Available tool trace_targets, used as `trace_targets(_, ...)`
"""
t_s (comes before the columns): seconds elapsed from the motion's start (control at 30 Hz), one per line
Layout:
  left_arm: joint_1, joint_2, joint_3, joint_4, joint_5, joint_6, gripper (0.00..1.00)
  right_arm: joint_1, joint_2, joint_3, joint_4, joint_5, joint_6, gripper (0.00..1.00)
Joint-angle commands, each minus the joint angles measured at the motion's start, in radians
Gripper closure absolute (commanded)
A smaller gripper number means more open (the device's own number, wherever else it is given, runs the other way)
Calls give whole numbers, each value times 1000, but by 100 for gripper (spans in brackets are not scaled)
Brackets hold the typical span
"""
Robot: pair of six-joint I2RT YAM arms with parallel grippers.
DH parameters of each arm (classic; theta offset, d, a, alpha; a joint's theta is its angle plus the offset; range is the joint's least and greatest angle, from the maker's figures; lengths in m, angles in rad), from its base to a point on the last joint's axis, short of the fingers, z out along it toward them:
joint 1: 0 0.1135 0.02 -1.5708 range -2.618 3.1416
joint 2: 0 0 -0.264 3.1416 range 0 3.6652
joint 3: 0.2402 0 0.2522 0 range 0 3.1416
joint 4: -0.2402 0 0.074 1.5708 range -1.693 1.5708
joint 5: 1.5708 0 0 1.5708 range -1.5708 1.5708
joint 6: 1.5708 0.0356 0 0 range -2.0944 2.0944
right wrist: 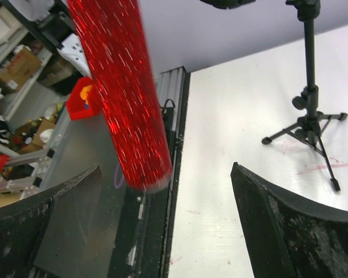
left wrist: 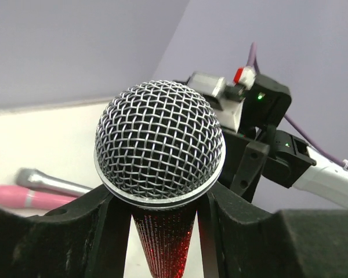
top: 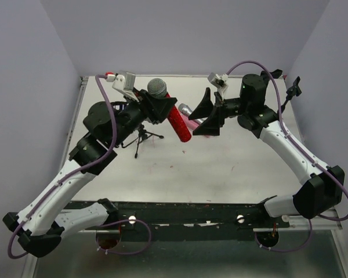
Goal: Attach the microphones to the stand
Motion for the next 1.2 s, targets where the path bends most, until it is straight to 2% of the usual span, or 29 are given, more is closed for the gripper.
trace_targets(0.0, 31, -75, 224, -277, -53, 293, 100, -2, -22, 32, -157, 88, -174, 0)
trace_targets(0.2, 47, -43, 460, -498, -230, 526, 100, -2, -2, 26, -187, 150, -222, 0)
trace_targets(0.33, 68, 12, 553, -529, -358, 660, 100, -2, 9, 9, -170, 150, -220, 0)
trace_targets(0.53, 132, 80, 583, -469, -370, 731, 100, -2, 21, -13, -124, 127, -174, 0)
trace_targets(0.7, 206, 150, 645, -485, -289, 712, 100, -2, 24, -17, -121, 130, -174, 0)
trace_targets(0.87, 211, 192, 685, -538, -290, 734, 100, -2, 29, -14, -130, 131, -182, 0)
trace_targets(1.17, 211, 169, 665, -598, -304, 732, 100, -2, 40, -11, -139, 133, -188, 0)
